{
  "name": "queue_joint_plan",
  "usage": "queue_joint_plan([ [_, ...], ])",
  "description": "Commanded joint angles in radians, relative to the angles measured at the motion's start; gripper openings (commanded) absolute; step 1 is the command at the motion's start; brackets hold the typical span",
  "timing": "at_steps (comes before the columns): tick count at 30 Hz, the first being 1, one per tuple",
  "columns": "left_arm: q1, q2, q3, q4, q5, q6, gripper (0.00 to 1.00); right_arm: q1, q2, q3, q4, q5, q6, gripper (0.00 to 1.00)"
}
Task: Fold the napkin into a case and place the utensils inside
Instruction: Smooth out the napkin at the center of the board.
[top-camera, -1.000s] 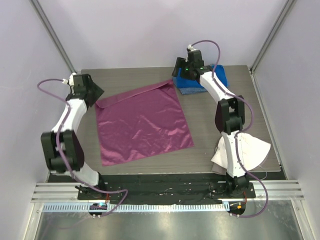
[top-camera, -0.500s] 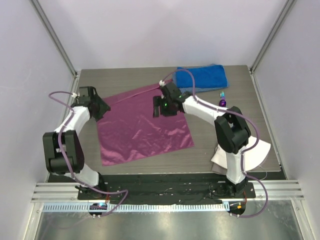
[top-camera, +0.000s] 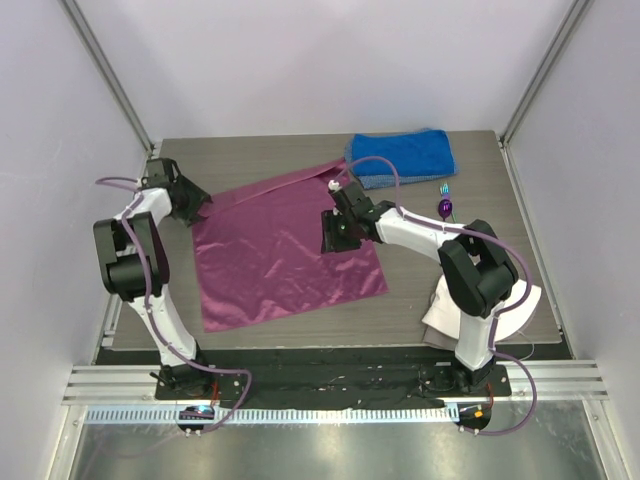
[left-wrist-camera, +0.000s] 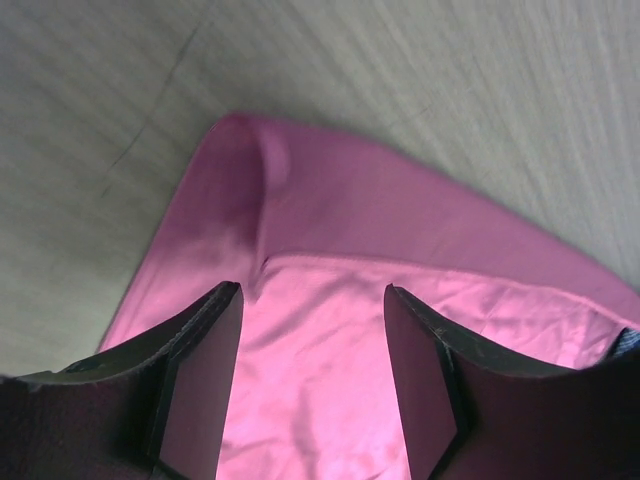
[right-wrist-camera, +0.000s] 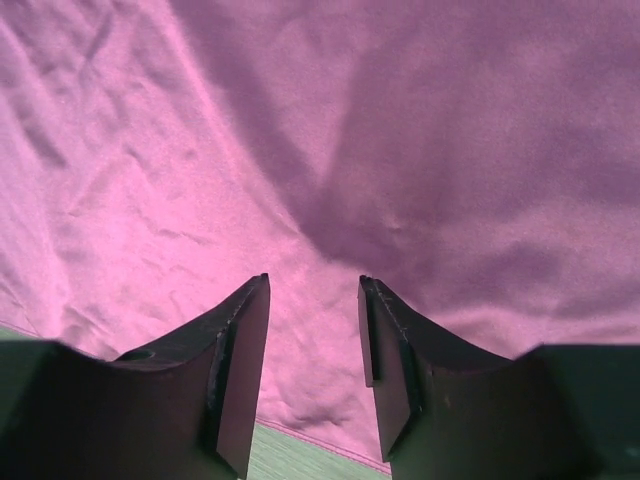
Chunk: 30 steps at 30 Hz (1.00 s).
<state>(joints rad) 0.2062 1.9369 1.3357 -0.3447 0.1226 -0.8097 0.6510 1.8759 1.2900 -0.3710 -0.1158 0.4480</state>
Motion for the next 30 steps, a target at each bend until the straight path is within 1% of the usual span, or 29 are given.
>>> queue_joint_plan([
  [1,0.004,0.063,0.089,0.039,0.042,-0.037,0.62,0.007,-0.038,0.002,0.067,0.008,-0.005,0.47],
  [3,0.007,0.089,0.106,0.047,0.048,-0.042,0.59,0.007,-0.023,0.014,0.07,0.011,-0.005,0.44],
  [4,0.012,0.099,0.124,0.047,0.048,-0.046,0.5,0.007,-0.02,0.017,0.072,0.01,-0.003,0.43],
  [6,0.024,0.111,0.144,0.05,0.045,-0.057,0.38,0.006,-0.009,0.017,0.072,0.01,0.004,0.4],
  [7,0.032,0.12,0.151,0.061,0.042,-0.075,0.23,0.007,-0.006,0.015,0.073,0.011,0.006,0.39],
  [8,0.047,0.122,0.149,0.079,0.048,-0.088,0.16,0.006,-0.003,0.012,0.073,0.011,0.003,0.37],
  [9,0.056,0.125,0.146,0.137,0.051,-0.103,0.09,0.006,-0.001,0.012,0.073,0.015,0.004,0.36],
  [10,0.067,0.132,0.145,0.159,0.052,-0.124,0.0,0.004,-0.001,0.011,0.072,0.024,0.004,0.35],
  [12,0.088,0.152,0.157,0.215,0.069,-0.177,0.0,0.007,-0.001,0.006,0.073,0.034,0.003,0.34],
  [13,0.091,0.168,0.167,0.269,0.092,-0.19,0.0,0.003,-0.003,0.005,0.073,0.051,0.004,0.34],
  [14,0.096,0.213,0.218,0.28,0.112,-0.225,0.0,0.004,-0.003,0.005,0.073,0.057,0.003,0.33],
  [16,0.096,0.267,0.284,0.279,0.147,-0.241,0.0,0.004,0.003,0.005,0.072,0.071,0.003,0.32],
  [17,0.094,0.302,0.343,0.273,0.167,-0.243,0.0,0.006,0.005,0.006,0.072,0.073,0.001,0.32],
  [18,0.087,0.31,0.358,0.263,0.157,-0.246,0.0,0.004,0.008,0.009,0.072,0.068,0.003,0.32],
  [20,0.084,0.28,0.335,0.301,0.102,-0.272,0.0,0.001,0.011,0.011,0.066,0.068,0.001,0.32],
  [21,0.087,0.263,0.26,0.34,0.079,-0.325,0.0,-0.001,0.009,0.009,0.063,0.071,0.0,0.32],
  [22,0.085,0.246,0.222,0.396,0.054,-0.35,0.01,-0.001,0.008,0.003,0.058,0.076,0.0,0.31],
  [23,0.087,0.229,0.194,0.485,0.039,-0.373,0.06,-0.004,0.005,0.002,0.055,0.082,0.0,0.31],
  [24,0.085,0.224,0.172,0.51,0.04,-0.412,0.19,-0.004,0.002,-0.003,0.053,0.082,0.0,0.31],
  [25,0.087,0.232,0.183,0.518,0.052,-0.425,0.26,-0.004,0.0,-0.012,0.05,0.085,-0.003,0.32],
  [27,0.085,0.261,0.232,0.462,0.122,-0.434,0.34,-0.008,-0.008,-0.026,0.049,0.1,-0.003,0.31],
  [28,0.084,0.257,0.259,0.428,0.138,-0.433,0.36,-0.007,-0.009,-0.035,0.043,0.108,-0.006,0.32],
  [29,0.079,0.243,0.247,0.414,0.141,-0.424,0.37,-0.008,-0.017,-0.038,0.037,0.111,-0.006,0.32],
  [30,0.073,0.182,0.229,0.412,0.121,-0.408,0.42,-0.008,-0.02,-0.044,0.037,0.143,-0.006,0.33],
])
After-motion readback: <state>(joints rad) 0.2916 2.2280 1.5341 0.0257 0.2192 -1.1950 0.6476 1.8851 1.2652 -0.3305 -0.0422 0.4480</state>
